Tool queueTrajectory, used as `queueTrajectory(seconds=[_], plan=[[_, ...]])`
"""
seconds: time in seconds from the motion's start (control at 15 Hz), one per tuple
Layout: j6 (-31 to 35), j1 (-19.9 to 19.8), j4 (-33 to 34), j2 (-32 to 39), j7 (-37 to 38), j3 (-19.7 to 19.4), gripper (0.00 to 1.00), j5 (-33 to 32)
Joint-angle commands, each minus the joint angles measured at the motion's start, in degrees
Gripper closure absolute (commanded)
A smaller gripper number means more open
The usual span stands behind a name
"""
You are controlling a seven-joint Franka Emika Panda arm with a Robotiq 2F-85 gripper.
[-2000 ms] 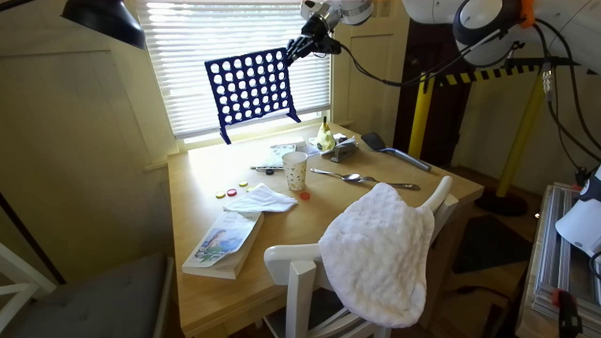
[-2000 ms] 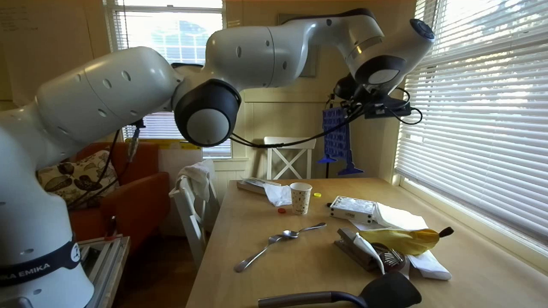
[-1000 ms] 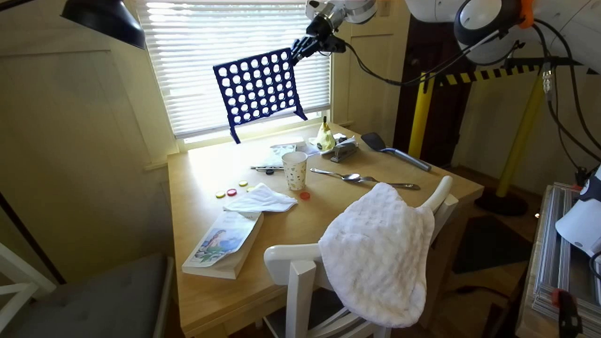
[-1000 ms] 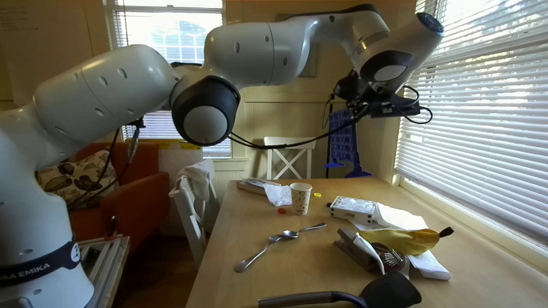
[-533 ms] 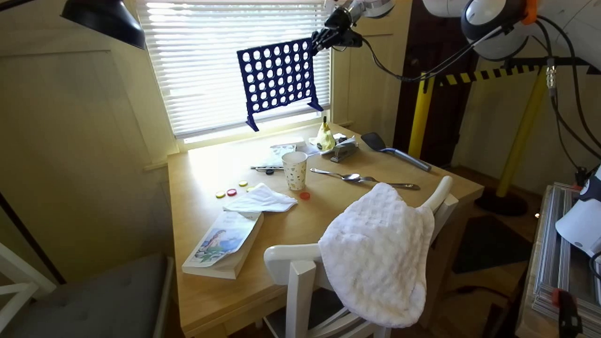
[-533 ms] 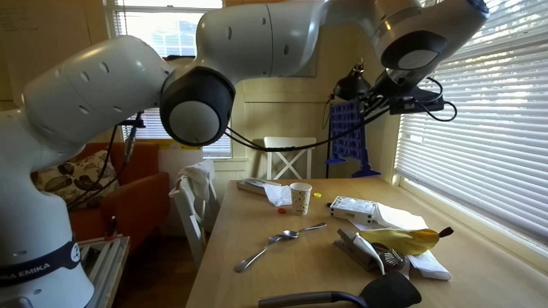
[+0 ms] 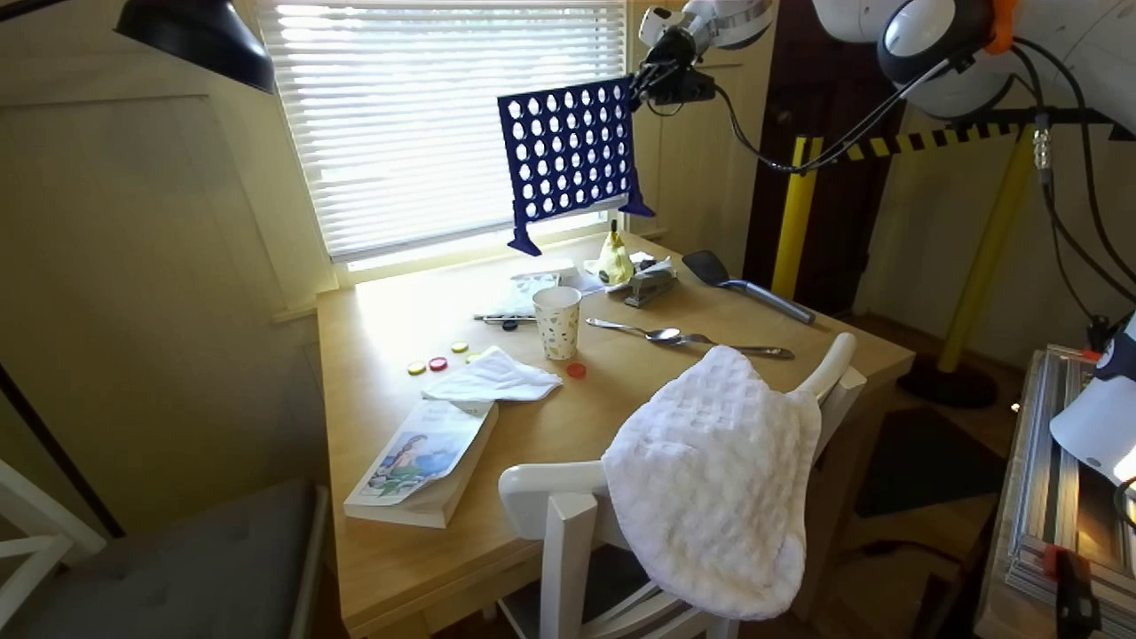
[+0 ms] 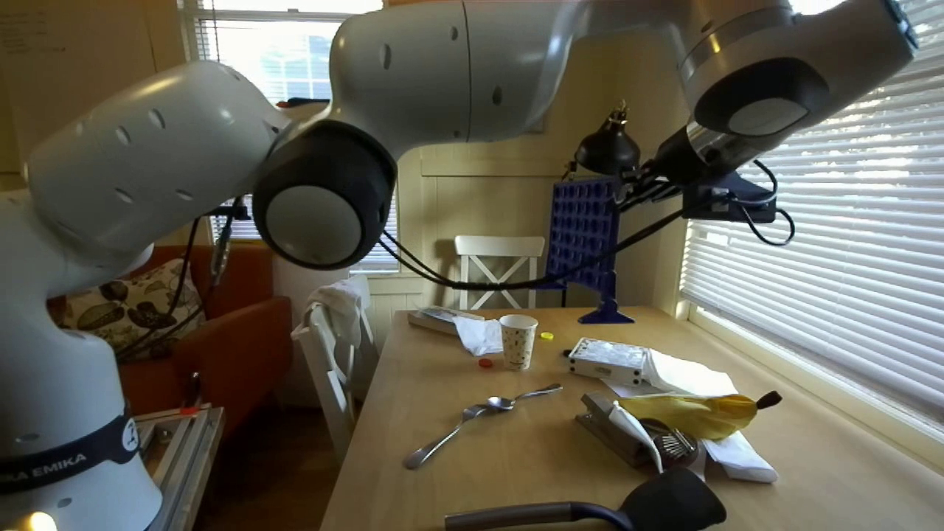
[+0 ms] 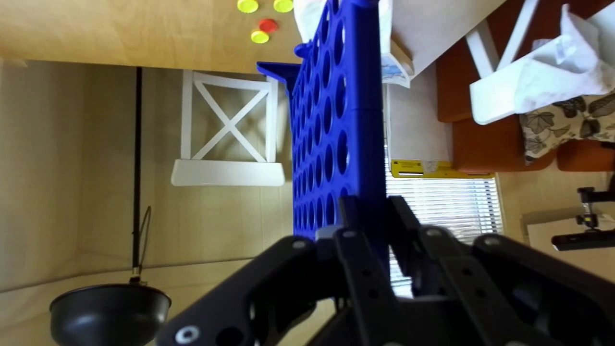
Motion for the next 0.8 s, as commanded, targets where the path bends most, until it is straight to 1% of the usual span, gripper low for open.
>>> queueTrajectory(seconds=[0.0, 0.2, 0.47, 0.67, 0.73], plan=[[-7.46, -0.62, -0.03, 0.59, 2.60, -1.91, 0.95, 1.27], [-13.24, -0.68, -0.12, 0.79, 3.40, -4.24, 0.95, 0.15], [-19.52, -0.80, -0.30, 1.23, 1.28, -6.59, 0.95, -0.79], [-22.18, -0.77, -0.43, 1.40, -2.93, -7.80, 0.95, -1.77], [-23.07, -0.55, -0.44, 1.36, -6.68, -8.42, 0.95, -3.03]])
